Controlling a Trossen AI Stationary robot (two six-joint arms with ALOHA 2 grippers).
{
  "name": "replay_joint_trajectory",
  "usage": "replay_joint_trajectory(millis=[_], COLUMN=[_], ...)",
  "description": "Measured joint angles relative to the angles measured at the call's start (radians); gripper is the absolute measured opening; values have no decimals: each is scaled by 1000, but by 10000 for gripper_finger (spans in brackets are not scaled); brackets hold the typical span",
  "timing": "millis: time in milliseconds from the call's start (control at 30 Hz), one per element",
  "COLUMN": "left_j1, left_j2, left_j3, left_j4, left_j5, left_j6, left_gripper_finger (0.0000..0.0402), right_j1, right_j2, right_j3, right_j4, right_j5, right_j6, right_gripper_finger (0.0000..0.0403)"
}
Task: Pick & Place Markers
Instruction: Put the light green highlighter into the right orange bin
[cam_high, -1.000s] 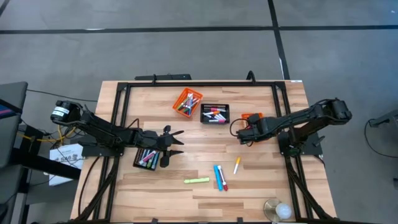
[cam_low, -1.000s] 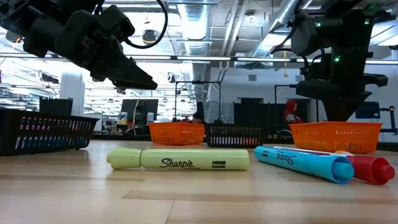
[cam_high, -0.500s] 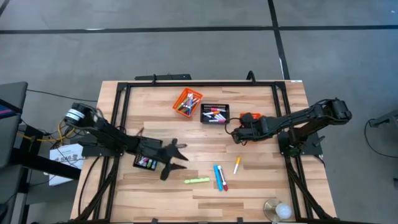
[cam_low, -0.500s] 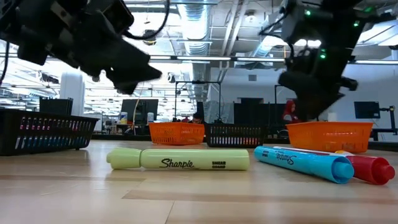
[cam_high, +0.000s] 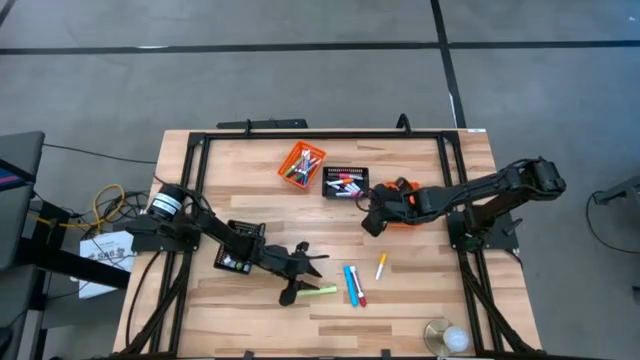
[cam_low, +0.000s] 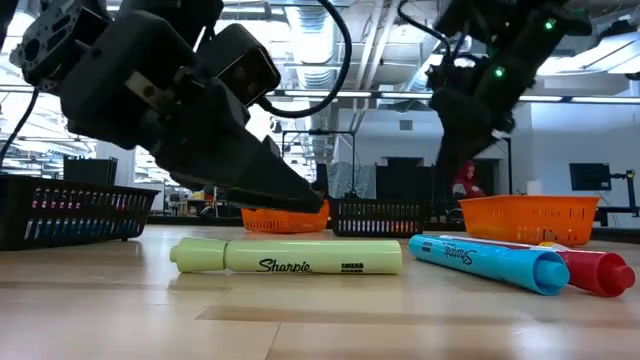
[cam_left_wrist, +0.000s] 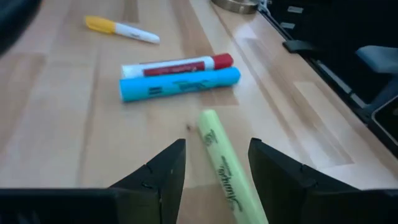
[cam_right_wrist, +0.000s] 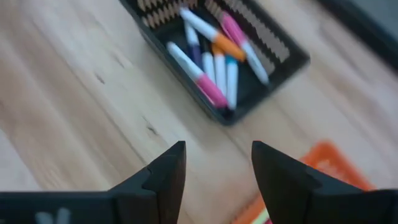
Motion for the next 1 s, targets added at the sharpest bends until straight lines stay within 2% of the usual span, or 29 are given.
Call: replay_joint_trajectory(millis=[333, 667, 867, 1000], left_j1=[-27, -63, -65, -73], left_j2=[6, 14, 27, 59], left_j3=[16, 15, 14, 14], left_j4=[6, -47, -81, -75], left_j5=[32, -110, -124, -130], left_j6=[-22, -29, -42, -53], left_gripper_finger=[172, 172, 172, 172], right_j1=[-84, -179, -207, -216], right_j2=[-1, -2, -2, -2], right_j3=[109, 130, 130, 130], right_j4=[123, 387, 649, 811], right_j5=[17, 0, -20, -47], right_j6=[-300, -574, -779, -836], right_gripper_finger=[164, 162, 160, 157])
